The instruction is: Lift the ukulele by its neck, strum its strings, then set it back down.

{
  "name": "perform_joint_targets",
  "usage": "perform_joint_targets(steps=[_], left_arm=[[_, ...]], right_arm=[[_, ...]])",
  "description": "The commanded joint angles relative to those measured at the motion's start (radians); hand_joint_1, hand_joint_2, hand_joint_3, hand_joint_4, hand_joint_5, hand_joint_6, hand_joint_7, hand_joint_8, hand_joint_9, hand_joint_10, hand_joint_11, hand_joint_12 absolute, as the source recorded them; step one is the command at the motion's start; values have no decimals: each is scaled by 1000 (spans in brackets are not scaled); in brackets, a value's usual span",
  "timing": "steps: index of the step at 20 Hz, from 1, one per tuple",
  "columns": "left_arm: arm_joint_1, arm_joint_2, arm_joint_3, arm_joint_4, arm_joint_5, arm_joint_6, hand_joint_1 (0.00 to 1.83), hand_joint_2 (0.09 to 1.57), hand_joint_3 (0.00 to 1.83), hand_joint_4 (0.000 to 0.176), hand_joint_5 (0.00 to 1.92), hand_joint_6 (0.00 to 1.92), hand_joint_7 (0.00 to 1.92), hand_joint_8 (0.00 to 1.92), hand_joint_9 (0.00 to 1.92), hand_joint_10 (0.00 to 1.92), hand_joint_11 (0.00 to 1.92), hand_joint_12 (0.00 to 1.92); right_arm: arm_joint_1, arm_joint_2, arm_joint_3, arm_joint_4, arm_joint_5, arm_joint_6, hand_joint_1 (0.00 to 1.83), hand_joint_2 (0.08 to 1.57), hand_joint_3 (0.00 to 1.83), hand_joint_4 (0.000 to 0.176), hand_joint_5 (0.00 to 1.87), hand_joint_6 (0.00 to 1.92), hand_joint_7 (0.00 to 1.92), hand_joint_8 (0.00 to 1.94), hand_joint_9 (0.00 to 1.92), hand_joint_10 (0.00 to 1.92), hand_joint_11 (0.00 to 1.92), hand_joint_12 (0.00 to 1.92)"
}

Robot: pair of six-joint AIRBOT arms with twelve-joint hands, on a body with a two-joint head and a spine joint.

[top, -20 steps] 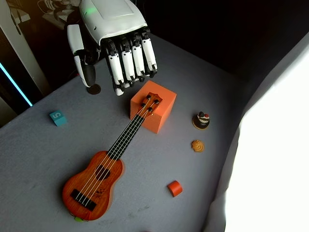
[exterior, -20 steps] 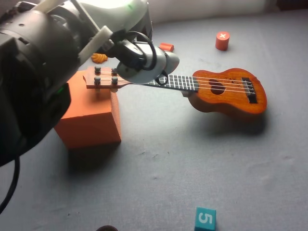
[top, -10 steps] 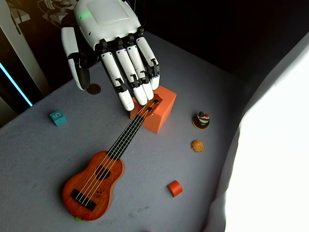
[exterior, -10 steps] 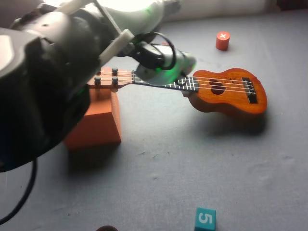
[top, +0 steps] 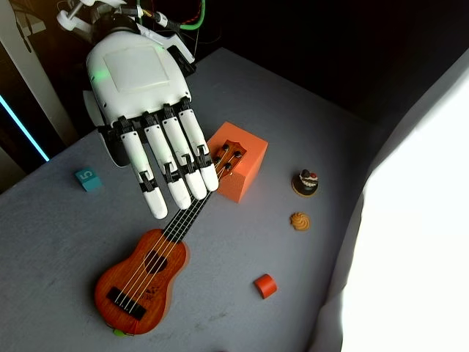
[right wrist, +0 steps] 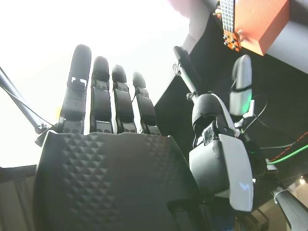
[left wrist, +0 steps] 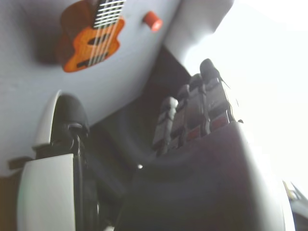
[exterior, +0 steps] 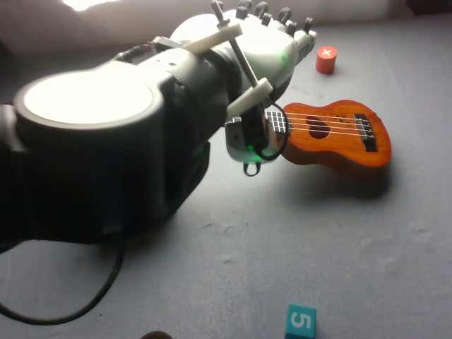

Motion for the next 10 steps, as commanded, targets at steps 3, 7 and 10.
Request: perform_joint_targets(steps=[3,7,10], left_arm=[[19,-29,27,83,46,6,1231,982,0,57,0,0,0,0,0,0,0,1],[47,-102,96,83,96,5,1232,972,0,54,0,0,0,0,0,0,0,0],[49,-163,149,55,168,15,1263,990,0,51,0,0,0,0,0,0,0,0]], right_arm=[[3,8,-2,-5,132,-1,40,1290,0,0,138,29,148,0,116,295,0,1083],[3,8,-2,-5,132,-2,21,1294,2,0,142,21,145,2,113,308,0,1059],[2,7,-3,-5,132,-2,49,1284,0,0,171,27,156,2,120,319,0,1090]])
